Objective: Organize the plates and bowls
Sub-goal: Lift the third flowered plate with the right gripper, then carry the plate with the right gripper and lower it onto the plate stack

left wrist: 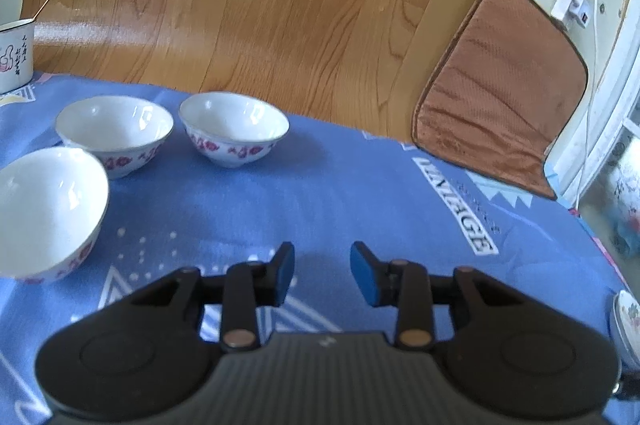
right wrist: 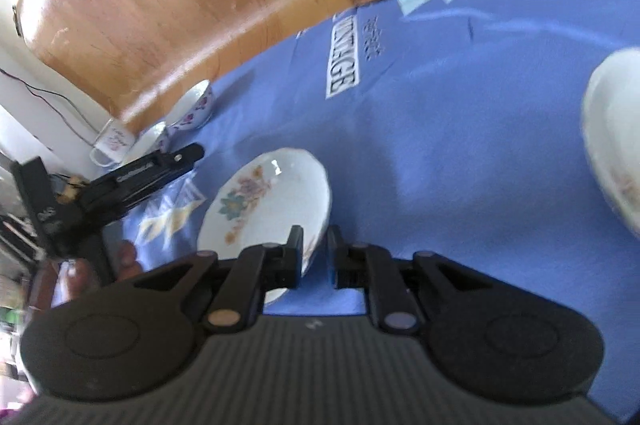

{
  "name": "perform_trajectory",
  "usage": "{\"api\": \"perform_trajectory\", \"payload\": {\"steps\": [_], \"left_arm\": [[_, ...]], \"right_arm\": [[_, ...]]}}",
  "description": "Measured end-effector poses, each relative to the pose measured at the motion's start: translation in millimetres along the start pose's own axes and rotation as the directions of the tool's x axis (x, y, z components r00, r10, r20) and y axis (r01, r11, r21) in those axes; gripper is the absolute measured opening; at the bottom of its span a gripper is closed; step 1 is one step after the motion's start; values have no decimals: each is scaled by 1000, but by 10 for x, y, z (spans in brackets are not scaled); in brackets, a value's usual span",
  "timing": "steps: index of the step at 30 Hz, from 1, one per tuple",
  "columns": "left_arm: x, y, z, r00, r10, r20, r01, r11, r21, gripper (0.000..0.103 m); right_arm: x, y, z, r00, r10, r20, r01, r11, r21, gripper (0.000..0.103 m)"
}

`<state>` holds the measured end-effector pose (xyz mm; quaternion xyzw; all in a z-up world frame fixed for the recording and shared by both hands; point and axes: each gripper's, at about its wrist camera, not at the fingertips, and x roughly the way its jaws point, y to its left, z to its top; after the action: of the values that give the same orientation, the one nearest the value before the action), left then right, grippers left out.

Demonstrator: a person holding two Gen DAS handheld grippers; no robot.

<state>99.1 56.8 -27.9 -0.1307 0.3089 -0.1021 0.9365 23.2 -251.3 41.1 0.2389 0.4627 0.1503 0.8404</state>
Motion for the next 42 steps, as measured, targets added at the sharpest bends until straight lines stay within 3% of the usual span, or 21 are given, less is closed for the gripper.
{"api": "perform_trajectory", "payload": {"steps": [5,17,21,27,36,42], "left_arm": [[-218,-47,-93,999,30,-31,-29,999,35,32],[-495,-450,-104,987,-102,-122,113,989,91,30],[-417,-630,-175,985,-63,-158,88,983,160,30],[-369,-737,-254,979,-48,-198,87,977,194,30],[-282,-813,-314,972,-21,-235,72,975,211,30],[-266,-829,-324,970,-21,-244,75,974,214,24]], "right_arm": [[-47,-41,20,999,26,35,-26,1000,4,23],[-183,0,-59,995,14,99,-7,998,-66,23],[-202,0,-91,993,-2,118,14,995,-103,23],[-201,-61,-123,992,-6,123,19,994,-104,23],[-155,-72,-144,992,-9,122,20,996,-87,23],[-115,-99,-144,994,1,108,4,999,-50,23]]}}
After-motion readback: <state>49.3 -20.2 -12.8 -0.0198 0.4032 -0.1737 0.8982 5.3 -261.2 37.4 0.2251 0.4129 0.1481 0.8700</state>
